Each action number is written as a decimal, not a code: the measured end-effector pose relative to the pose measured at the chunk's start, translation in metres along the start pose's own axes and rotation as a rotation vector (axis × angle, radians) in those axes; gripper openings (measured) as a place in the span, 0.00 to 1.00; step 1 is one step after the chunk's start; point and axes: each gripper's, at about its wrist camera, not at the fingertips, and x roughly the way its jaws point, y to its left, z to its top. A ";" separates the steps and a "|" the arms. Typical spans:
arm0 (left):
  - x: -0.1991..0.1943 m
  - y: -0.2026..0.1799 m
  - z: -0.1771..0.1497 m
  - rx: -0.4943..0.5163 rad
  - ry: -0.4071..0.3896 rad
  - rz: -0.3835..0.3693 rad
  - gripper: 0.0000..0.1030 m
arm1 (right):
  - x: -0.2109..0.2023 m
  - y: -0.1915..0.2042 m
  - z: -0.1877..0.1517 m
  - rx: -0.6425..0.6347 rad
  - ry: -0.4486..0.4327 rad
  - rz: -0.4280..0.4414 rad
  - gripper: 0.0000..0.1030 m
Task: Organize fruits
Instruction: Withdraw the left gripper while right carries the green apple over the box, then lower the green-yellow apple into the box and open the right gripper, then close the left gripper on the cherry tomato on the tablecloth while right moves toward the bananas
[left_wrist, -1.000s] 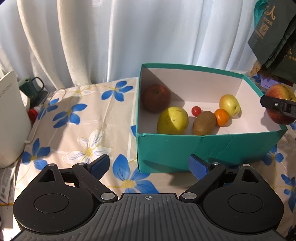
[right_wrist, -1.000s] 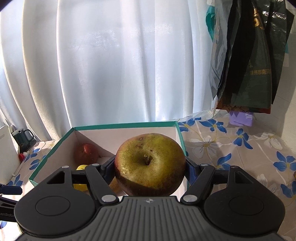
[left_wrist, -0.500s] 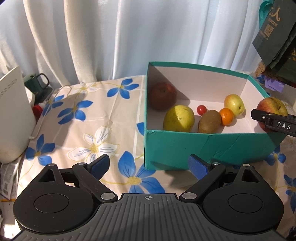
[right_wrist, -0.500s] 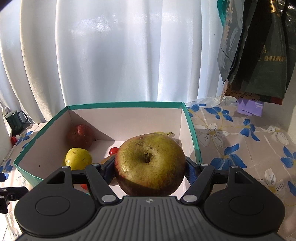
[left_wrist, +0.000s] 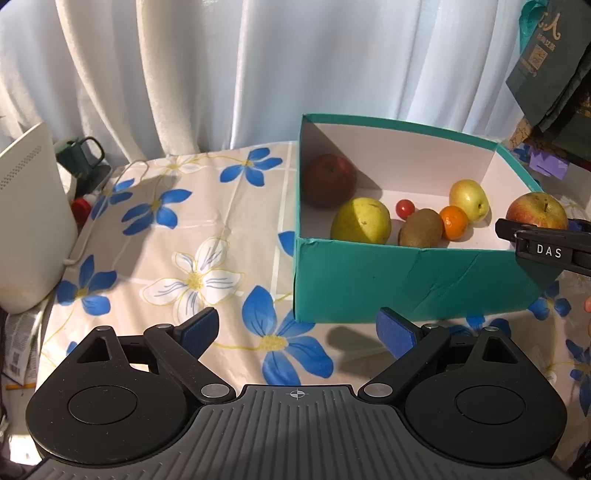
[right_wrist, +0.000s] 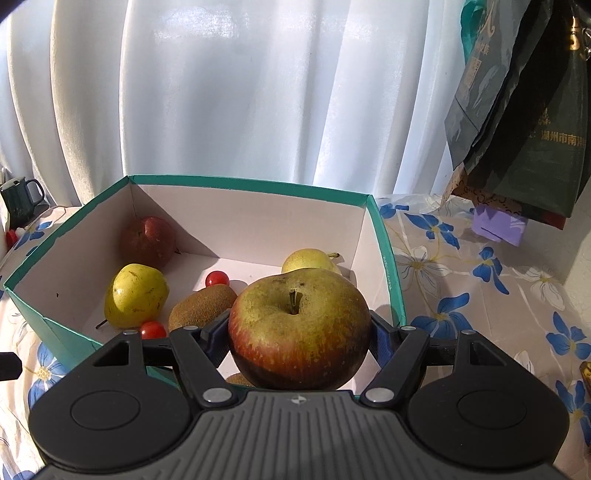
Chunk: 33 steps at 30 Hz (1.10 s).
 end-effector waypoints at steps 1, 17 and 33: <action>-0.001 0.000 0.000 0.001 0.000 -0.001 0.93 | 0.000 0.000 0.001 -0.001 0.004 0.000 0.71; -0.021 -0.016 -0.023 0.092 0.009 -0.100 0.93 | -0.074 -0.020 -0.001 0.079 -0.213 -0.052 0.87; -0.027 -0.056 -0.070 0.271 0.083 -0.265 0.86 | -0.127 -0.044 -0.044 0.234 -0.193 -0.085 0.91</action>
